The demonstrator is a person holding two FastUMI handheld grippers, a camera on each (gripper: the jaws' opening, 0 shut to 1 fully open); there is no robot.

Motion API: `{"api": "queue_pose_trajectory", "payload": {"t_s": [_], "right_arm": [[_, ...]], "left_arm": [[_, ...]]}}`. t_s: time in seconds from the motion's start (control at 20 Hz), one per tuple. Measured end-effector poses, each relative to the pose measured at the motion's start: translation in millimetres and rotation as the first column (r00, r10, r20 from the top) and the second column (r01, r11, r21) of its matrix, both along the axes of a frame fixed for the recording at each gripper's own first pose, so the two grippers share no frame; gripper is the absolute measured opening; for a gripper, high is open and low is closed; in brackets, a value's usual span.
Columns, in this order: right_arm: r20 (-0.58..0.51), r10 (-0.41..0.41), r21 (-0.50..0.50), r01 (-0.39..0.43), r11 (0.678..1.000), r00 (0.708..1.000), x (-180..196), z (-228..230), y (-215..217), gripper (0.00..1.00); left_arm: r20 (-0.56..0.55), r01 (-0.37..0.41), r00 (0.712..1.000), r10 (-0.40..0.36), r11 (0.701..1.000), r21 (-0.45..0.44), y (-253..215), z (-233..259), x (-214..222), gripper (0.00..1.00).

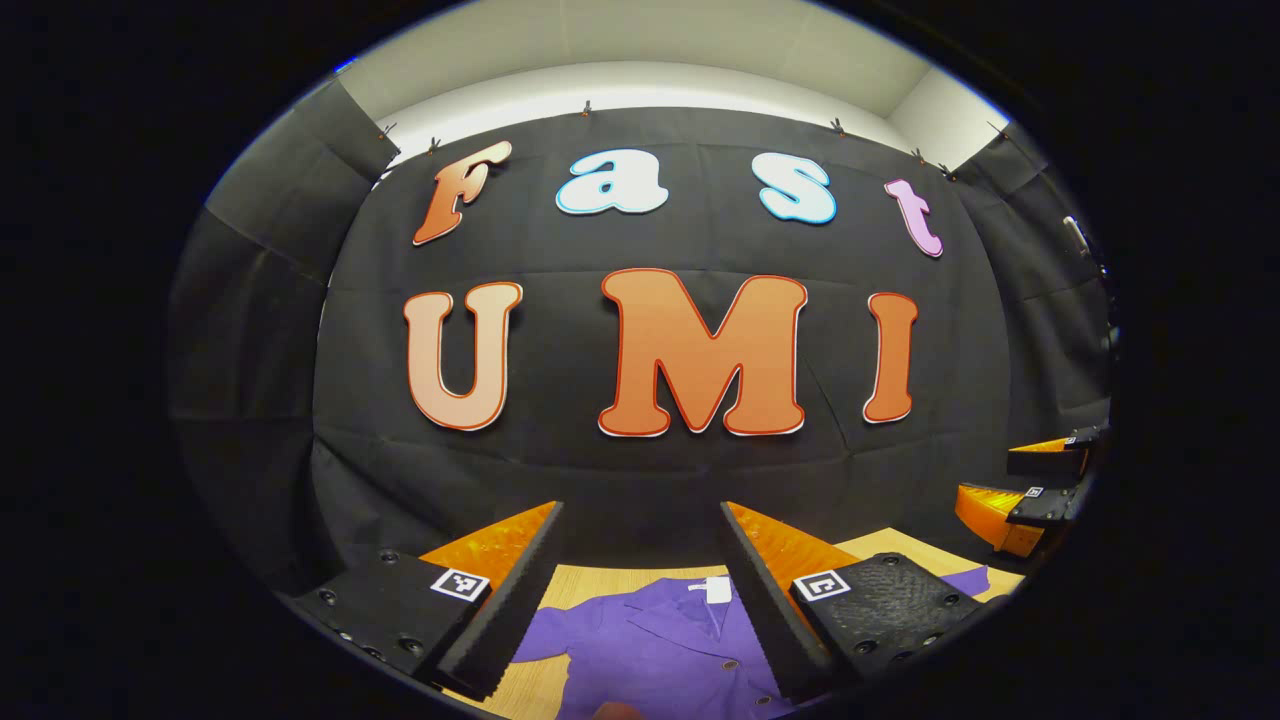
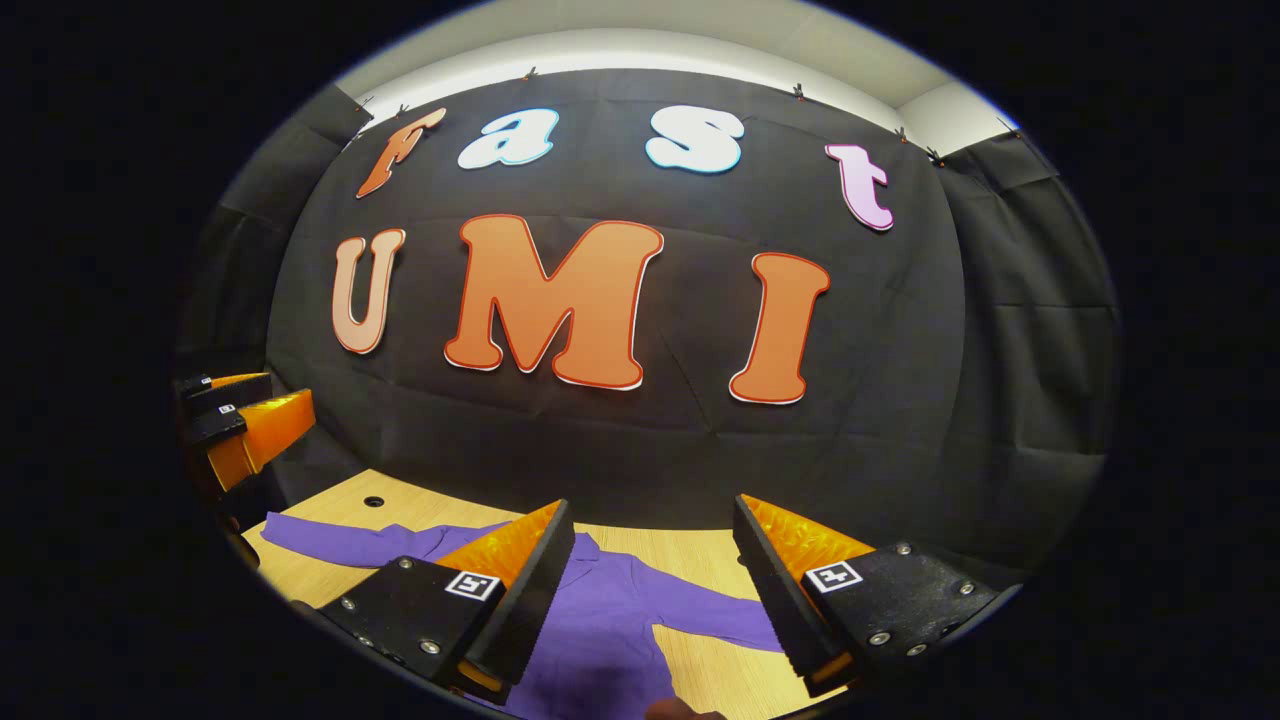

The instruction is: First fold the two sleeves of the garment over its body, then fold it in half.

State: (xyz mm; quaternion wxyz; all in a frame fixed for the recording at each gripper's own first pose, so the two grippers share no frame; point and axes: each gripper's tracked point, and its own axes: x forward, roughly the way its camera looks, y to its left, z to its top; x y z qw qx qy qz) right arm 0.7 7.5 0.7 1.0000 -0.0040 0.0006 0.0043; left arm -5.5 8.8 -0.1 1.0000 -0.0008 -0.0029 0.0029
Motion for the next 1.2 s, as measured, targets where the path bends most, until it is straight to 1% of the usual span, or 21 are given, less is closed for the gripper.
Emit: {"api": "queue_pose_trajectory", "payload": {"t_s": [0.1,0.35,0.55,0.7,0.95,1.1,1.2], "right_arm": [[0.000,-0.004,-0.001,0.004,1.000,1.000,0,0,1,0.95],[-0.002,-0.008,-0.003,0.008,1.000,1.000,0,0,7,0.95],[-0.014,-0.029,-0.009,0.029,1.000,0.999,-1,-3,9,0.95],[-0.016,-0.064,-0.011,0.064,0.998,0.998,-2,-3,9,0.95],[-0.009,-0.134,-0.028,0.134,0.991,0.991,-8,0,10,0.95],[-0.015,-0.181,-0.038,0.180,0.983,0.983,-12,-5,8,0.95],[-0.034,-0.217,-0.061,0.215,0.975,0.976,-13,-14,-1,0.95]], "left_arm": [[-0.009,-0.006,1.000,0.006,1.000,0.009,2,-3,1,0.95],[-0.016,0.009,1.000,-0.008,1.000,0.014,3,-5,1,0.94],[-0.008,0.011,1.000,-0.011,1.000,0.025,11,-2,-2,0.94],[0.001,0.011,1.000,-0.011,1.000,0.021,20,-1,-1,0.95],[0.037,0.043,0.998,-0.044,0.999,0.020,28,7,-1,0.95],[0.037,0.096,0.995,-0.096,0.995,0.021,25,1,-1,0.94],[0.023,0.116,0.993,-0.117,0.993,0.034,24,-4,0,0.94]]}}
